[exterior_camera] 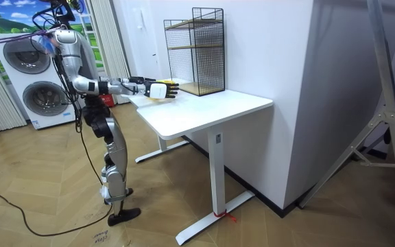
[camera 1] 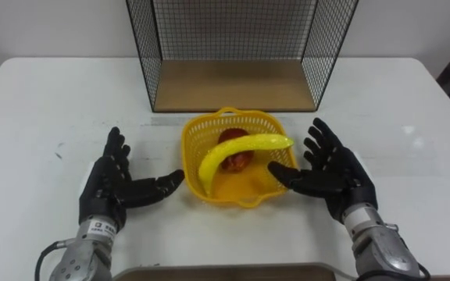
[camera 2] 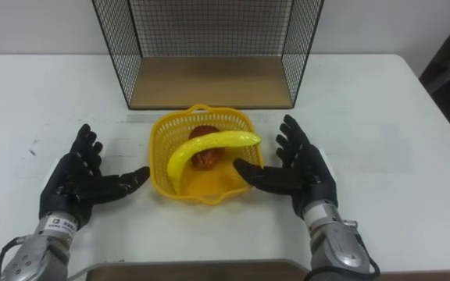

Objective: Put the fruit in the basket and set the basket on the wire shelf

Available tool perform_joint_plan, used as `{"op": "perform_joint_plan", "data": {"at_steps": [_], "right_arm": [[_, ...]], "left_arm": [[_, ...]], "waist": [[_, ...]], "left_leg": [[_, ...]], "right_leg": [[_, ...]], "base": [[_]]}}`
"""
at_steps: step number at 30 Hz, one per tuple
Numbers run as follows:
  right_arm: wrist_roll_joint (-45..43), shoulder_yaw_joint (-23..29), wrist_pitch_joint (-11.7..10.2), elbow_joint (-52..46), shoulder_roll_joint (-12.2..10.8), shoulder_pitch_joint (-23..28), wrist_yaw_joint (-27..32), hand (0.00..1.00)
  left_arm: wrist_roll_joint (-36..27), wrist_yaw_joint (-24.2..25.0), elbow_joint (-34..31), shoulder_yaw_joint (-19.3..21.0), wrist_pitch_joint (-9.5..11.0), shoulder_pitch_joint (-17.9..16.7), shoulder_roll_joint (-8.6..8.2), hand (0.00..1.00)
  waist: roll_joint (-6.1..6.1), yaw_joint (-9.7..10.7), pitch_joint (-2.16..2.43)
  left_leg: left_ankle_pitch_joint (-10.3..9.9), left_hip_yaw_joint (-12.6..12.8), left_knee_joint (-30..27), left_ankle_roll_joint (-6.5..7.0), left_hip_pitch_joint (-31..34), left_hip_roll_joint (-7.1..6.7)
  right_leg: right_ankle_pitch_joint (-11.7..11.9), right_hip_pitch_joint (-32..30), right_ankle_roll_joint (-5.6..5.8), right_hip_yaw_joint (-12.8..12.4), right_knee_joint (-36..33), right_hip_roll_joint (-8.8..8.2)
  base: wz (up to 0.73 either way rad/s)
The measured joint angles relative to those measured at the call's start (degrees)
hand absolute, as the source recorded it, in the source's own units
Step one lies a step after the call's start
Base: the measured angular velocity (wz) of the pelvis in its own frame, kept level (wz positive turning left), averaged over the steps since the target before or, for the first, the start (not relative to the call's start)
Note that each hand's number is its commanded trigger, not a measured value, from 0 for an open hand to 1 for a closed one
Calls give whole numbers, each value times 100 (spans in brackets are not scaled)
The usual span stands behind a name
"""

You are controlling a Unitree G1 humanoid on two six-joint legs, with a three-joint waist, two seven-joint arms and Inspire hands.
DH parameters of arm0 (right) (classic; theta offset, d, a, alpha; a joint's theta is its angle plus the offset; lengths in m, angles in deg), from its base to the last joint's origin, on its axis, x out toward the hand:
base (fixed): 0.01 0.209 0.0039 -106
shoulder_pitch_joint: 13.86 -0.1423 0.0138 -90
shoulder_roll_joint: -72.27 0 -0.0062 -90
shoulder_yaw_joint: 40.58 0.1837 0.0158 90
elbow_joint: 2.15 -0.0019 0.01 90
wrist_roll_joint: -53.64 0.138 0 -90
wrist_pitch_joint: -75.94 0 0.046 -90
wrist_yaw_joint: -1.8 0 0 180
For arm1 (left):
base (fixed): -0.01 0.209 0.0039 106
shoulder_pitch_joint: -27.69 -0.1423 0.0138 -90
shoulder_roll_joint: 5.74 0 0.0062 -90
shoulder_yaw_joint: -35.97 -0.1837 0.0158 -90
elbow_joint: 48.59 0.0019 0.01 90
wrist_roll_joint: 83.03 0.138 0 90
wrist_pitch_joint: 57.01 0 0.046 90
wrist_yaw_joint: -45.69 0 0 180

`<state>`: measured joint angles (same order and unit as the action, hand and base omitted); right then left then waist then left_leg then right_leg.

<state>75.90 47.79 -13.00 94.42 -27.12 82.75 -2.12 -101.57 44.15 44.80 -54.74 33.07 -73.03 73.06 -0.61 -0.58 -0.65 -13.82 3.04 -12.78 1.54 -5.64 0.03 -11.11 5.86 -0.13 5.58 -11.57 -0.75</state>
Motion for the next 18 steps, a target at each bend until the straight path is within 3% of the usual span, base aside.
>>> {"op": "perform_joint_plan", "data": {"at_steps": [18], "right_arm": [[-5, -112, -4, 146, -53, -17, 1, 0]], "left_arm": [[-104, 0, 1, -17, 0, 0, -2, 0]], "waist": [[-8, -4, 4]], "left_leg": [[0, 33, -8, 0, -3, 10]], "right_leg": [[0, -7, 0, -14, -10, -1]], "base": [[0]]}}
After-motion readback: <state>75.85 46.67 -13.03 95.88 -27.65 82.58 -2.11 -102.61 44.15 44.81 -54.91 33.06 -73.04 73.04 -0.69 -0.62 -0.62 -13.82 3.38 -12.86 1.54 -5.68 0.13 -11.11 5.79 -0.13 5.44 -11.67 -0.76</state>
